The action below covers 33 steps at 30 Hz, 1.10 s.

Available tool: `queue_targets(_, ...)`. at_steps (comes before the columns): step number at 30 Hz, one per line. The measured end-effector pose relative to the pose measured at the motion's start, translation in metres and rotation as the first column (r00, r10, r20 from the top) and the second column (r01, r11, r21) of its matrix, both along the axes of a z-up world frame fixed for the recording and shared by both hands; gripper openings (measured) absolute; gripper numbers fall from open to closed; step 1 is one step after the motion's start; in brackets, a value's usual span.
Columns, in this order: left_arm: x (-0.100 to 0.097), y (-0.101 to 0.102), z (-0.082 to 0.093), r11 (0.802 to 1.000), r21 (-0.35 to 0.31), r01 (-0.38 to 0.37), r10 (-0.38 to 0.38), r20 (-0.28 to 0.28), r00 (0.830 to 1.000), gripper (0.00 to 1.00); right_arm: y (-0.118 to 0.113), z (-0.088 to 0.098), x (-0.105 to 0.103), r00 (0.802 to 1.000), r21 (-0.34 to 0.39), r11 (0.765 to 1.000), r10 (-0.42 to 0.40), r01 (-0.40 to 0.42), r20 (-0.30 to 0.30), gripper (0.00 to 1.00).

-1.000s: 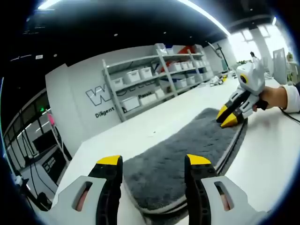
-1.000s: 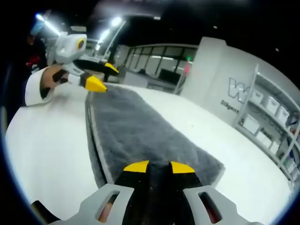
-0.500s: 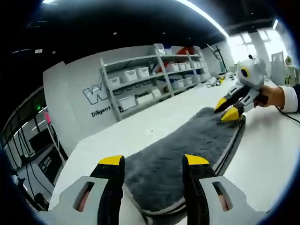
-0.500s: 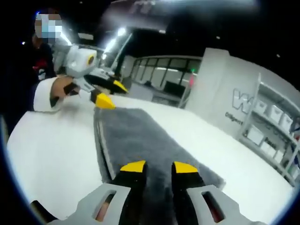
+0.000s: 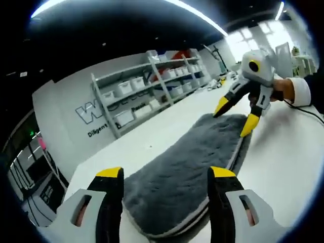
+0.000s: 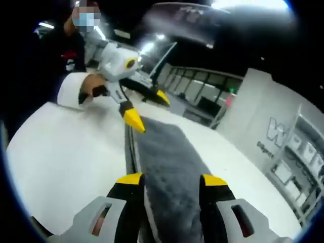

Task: Open the folded towel by lifting each exposed corner and separating the folded layers until the towel lies flat within the target outline without major curled edges

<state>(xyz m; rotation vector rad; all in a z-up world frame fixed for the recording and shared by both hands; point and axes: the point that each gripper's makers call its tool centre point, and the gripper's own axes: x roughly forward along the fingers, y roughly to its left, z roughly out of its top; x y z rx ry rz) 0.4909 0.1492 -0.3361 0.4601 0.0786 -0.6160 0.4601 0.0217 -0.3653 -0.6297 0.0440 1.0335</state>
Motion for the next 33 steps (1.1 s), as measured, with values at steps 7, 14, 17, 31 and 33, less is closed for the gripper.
queue_targets(7, 0.002, 0.000, -0.010, 0.996, -0.088, -0.002, -0.007, -0.092, 0.996, 0.63, -0.012, -0.001, 0.013, 0.994, 0.074, 0.995, -0.064, 0.071, -0.094, 0.43)
queue_targets(14, 0.006, 0.006, -0.023, 0.996, -0.088, -0.027, 0.013, -0.155, 0.988, 0.63, -0.028, -0.018, 0.026, 0.959, 0.105, 0.982, -0.125, 0.156, -0.255, 0.50)
queue_targets(17, 0.006, 0.008, -0.031, 0.994, -0.101, -0.041, 0.020, -0.201, 0.979, 0.64, -0.032, -0.022, 0.029, 0.936, 0.125, 0.973, -0.148, 0.197, -0.321, 0.54)
queue_targets(31, 0.002, 0.006, -0.057, 0.984, -0.160, -0.077, 0.016, -0.354, 0.935, 0.60, -0.043, -0.036, 0.032, 0.870, 0.162, 0.948, -0.174, 0.275, -0.461, 0.59)
queue_targets(33, 0.001, 0.006, -0.058, 0.985, -0.155, -0.080, 0.021, -0.352, 0.936, 0.60, -0.041, -0.038, 0.030, 0.867, 0.157, 0.946, -0.184, 0.284, -0.462, 0.59)
